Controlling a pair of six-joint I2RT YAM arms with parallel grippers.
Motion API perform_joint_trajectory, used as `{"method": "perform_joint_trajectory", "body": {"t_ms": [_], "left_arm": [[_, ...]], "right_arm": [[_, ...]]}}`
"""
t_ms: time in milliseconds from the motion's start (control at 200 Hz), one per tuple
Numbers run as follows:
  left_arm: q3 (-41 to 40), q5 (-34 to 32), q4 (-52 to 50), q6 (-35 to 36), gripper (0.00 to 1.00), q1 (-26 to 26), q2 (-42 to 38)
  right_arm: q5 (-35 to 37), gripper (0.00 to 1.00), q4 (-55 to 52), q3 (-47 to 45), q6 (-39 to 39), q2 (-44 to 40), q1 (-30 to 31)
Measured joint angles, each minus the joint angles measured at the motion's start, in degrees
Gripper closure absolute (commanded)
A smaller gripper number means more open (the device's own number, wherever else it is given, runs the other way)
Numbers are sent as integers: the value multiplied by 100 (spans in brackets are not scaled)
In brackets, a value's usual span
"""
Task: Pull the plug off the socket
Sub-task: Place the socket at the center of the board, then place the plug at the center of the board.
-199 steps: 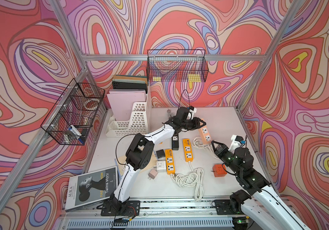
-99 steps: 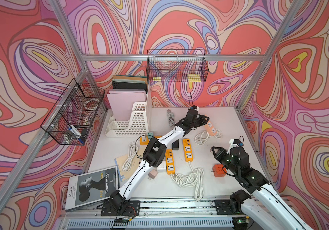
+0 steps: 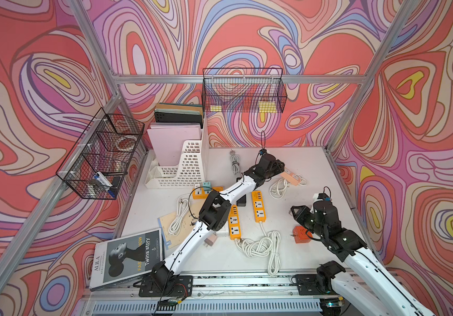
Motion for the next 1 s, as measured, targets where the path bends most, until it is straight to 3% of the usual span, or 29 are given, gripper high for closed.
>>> {"method": "perform_joint_trajectory", "body": {"t_ms": [125,325,466,741,946,1001], "left_arm": [[-977,66,-157,76,16,125,-514],[-2229,337,-632,686,11,291,-1805],[-3517,411,-688,1292,10,299,-3440],[-7066,208,-590,2413,10,232,-7204],[-9409,120,-723,2452,11,179,-9127],[-9903,107,-774,2376,11,179,-9549]], "right_arm": [[-291,88,92,0,-37,260,-205],[-929,87,540,2,-160,1027,-522],[-1502,85,986,2,-240,1694,-931],[-2656,80,2177,76,-247,3283,-1580],[-3086,79,2776,330,-153,4374,-1600],[-3104,74,2852,352,-133,4518,-1602]]}}
